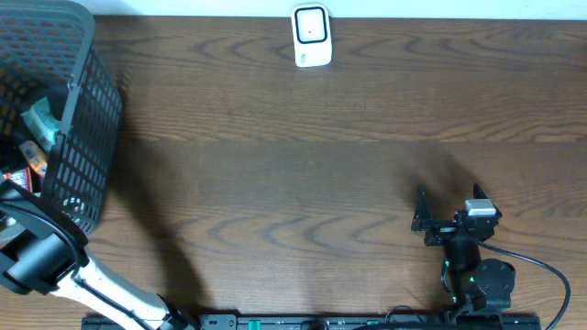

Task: Scan the item barcode
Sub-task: 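Grasp the cream-and-orange snack bag with the left gripper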

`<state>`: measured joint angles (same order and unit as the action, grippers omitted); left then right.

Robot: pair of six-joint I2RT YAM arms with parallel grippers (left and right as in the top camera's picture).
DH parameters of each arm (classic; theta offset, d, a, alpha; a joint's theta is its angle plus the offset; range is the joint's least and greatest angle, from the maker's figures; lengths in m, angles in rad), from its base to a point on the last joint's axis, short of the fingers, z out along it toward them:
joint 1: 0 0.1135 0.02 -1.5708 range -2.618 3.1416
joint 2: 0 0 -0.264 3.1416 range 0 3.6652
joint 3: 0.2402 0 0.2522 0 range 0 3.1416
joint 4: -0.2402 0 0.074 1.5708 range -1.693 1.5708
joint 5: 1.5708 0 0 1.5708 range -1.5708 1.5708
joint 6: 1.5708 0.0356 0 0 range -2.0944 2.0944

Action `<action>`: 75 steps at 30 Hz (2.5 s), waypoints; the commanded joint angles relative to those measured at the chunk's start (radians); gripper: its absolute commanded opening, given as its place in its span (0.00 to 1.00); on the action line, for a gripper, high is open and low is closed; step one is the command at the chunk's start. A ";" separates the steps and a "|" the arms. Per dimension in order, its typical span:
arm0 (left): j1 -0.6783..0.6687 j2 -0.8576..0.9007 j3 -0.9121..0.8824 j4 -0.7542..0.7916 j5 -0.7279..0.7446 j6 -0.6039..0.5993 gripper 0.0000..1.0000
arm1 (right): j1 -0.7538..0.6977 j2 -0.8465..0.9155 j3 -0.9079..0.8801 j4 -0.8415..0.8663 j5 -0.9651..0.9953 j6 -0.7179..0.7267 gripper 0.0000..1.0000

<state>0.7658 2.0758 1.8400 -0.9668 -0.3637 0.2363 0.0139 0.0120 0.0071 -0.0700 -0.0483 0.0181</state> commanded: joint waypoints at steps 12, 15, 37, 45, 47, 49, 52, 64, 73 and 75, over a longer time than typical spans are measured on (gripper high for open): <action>0.021 0.023 -0.064 0.008 0.122 -0.005 0.92 | -0.008 -0.006 -0.001 -0.005 0.004 0.011 0.99; 0.021 0.023 -0.093 0.023 0.146 -0.001 0.92 | -0.008 -0.006 -0.001 -0.005 0.004 0.011 0.99; 0.026 0.014 -0.132 0.062 0.138 0.040 0.86 | -0.008 -0.006 -0.001 -0.005 0.004 0.011 0.99; -0.026 -0.085 -0.126 0.095 0.039 0.048 0.86 | -0.008 -0.006 -0.001 -0.005 0.004 0.011 0.99; -0.046 -0.108 -0.126 0.108 0.014 0.065 0.86 | -0.008 -0.006 -0.001 -0.005 0.004 0.011 0.99; -0.064 -0.117 -0.126 0.111 -0.028 0.071 0.86 | -0.008 -0.006 -0.001 -0.005 0.004 0.011 0.99; -0.074 -0.116 -0.135 0.101 -0.074 0.070 0.87 | -0.008 -0.006 -0.001 -0.005 0.004 0.011 0.99; 0.011 -0.114 -0.215 0.140 -0.068 0.066 0.87 | -0.008 -0.006 -0.001 -0.005 0.004 0.011 0.99; 0.048 -0.087 -0.216 0.139 0.043 0.054 0.87 | -0.008 -0.006 -0.001 -0.005 0.004 0.011 0.99; 0.048 -0.074 -0.218 0.131 0.089 0.055 0.87 | -0.008 -0.006 -0.001 -0.005 0.004 0.011 0.99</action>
<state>0.8112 1.9659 1.6310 -0.8299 -0.3401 0.2920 0.0139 0.0120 0.0071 -0.0700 -0.0486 0.0181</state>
